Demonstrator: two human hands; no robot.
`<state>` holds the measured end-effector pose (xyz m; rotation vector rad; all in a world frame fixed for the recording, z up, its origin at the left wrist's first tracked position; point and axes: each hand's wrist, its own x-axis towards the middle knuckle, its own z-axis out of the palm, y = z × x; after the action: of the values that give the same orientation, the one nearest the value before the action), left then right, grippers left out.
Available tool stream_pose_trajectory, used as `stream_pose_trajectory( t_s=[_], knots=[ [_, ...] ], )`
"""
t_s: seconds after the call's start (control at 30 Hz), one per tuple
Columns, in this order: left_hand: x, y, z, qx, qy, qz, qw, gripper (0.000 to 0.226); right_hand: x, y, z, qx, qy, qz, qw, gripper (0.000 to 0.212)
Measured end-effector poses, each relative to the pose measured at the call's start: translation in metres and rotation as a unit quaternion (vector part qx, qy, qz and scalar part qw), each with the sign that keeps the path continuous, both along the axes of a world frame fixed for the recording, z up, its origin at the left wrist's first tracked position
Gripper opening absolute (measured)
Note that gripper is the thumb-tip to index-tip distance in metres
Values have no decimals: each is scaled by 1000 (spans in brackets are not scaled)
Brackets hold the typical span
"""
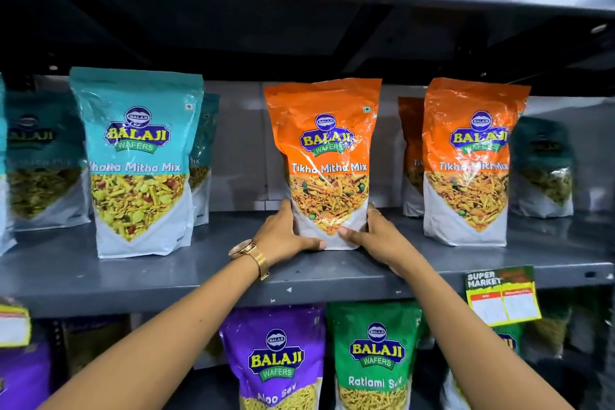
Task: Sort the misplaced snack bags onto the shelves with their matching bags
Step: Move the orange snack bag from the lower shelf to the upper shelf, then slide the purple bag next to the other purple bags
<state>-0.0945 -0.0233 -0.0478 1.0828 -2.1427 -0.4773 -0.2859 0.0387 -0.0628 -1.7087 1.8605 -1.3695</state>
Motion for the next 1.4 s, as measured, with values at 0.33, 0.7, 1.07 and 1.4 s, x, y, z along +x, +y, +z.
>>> stream_pose_trajectory(
  t_s=[0.33, 0.7, 1.07, 1.4],
  knots=[
    [-1, 9, 6, -12, -6, 6, 1000, 89, 12, 7, 8, -5, 39, -43, 998, 89],
    [56, 104, -26, -4, 174, -73, 982, 83, 74, 113, -58, -353, -184, -36, 917, 11],
    [79, 86, -231, 57, 333, 64, 939, 24, 93, 56, -268, 77, -170, 17, 982, 23],
    [79, 45, -317, 315, 128, 65, 938, 74, 115, 29, -313, 136, -219, -25, 966, 55]
  ],
)
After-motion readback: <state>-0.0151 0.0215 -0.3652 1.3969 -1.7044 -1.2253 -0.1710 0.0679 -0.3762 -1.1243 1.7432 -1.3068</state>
